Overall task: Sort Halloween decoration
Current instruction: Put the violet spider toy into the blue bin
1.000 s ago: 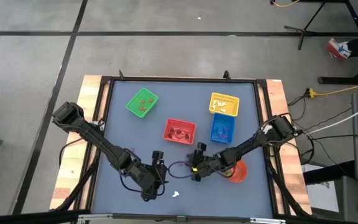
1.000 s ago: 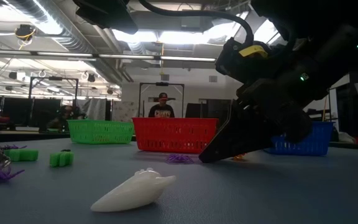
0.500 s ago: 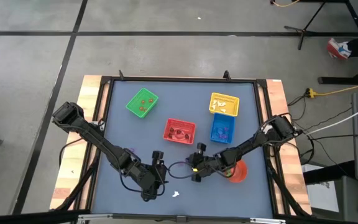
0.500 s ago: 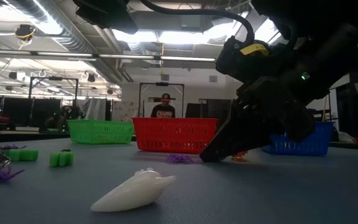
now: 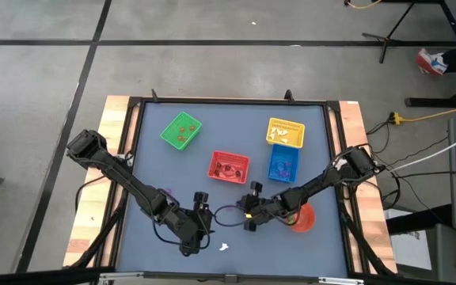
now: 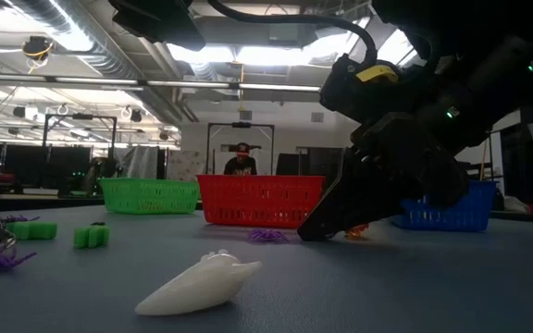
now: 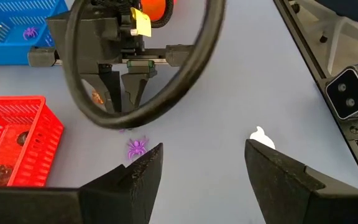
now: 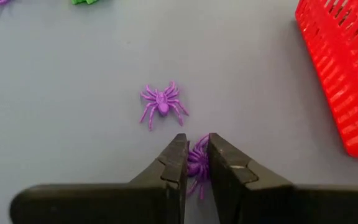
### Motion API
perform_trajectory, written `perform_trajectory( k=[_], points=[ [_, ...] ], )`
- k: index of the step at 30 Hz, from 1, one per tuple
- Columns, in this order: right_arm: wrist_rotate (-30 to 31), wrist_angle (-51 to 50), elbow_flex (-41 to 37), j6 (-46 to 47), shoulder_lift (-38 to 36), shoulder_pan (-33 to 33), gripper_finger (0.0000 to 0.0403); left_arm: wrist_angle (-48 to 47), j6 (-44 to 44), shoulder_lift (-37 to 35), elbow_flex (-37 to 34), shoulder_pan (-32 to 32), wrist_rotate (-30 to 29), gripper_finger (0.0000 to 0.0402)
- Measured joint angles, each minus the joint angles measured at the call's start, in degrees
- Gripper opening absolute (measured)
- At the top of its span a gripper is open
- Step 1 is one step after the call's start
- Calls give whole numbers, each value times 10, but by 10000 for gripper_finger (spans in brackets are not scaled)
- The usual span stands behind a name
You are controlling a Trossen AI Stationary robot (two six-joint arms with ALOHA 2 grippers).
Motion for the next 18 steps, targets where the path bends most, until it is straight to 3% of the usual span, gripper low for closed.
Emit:
perform_trajectory(
  k=[18],
  points=[
    [-60,-53,-2,-21,-116,1,50,0,-1,0,0,0,0,211]
  ],
)
